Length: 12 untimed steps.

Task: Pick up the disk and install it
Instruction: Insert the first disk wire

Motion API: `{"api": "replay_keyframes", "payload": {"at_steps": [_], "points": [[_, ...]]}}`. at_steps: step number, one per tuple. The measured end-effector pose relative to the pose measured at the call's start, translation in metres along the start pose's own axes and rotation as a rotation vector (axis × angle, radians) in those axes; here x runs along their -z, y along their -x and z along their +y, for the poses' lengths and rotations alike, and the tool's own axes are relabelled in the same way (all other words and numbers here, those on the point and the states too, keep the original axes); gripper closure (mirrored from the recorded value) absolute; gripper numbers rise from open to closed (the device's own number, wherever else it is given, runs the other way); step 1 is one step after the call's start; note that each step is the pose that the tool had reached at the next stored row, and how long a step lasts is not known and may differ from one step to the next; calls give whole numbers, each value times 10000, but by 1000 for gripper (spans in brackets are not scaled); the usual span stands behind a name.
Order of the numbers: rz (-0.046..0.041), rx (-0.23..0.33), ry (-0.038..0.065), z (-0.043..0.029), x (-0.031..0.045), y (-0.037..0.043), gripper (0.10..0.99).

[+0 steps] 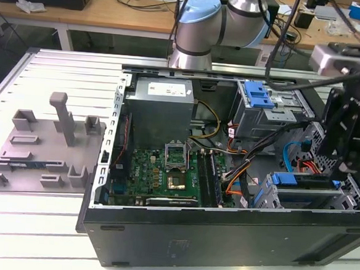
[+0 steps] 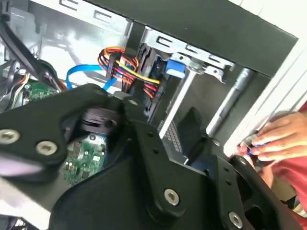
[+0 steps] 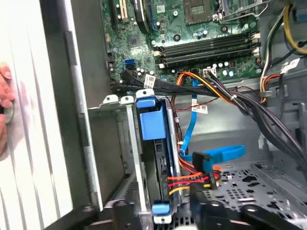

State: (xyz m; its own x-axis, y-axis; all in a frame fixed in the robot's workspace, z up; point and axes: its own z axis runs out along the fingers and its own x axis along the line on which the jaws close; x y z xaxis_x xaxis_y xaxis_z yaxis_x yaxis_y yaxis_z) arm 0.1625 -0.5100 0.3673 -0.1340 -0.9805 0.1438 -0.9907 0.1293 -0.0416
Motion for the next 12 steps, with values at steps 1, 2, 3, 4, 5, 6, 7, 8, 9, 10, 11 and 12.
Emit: {"api": "replay_keyframes", "payload": {"at_steps": [1, 2, 3, 4, 5, 6, 7, 8, 9, 10, 11, 12], "points": [[1, 0, 0, -2, 23, -2, 482], [1, 0, 1, -3, 36, -5, 482], [0, 1, 1, -3, 38, -5, 482], [-2, 0, 2, -3, 37, -5, 482], [-1, 0, 1, -3, 38, -4, 482], [0, 0, 0, -3, 39, -4, 482], [1, 0, 1, -3, 39, -4, 482], [1, 0, 1, -3, 39, -5, 482], [0, 0, 1, -3, 39, -4, 482], [1, 0, 1, -3, 39, -5, 482], [1, 0, 1, -3, 39, -4, 482], [1, 0, 1, -3, 39, -4, 482]]}}
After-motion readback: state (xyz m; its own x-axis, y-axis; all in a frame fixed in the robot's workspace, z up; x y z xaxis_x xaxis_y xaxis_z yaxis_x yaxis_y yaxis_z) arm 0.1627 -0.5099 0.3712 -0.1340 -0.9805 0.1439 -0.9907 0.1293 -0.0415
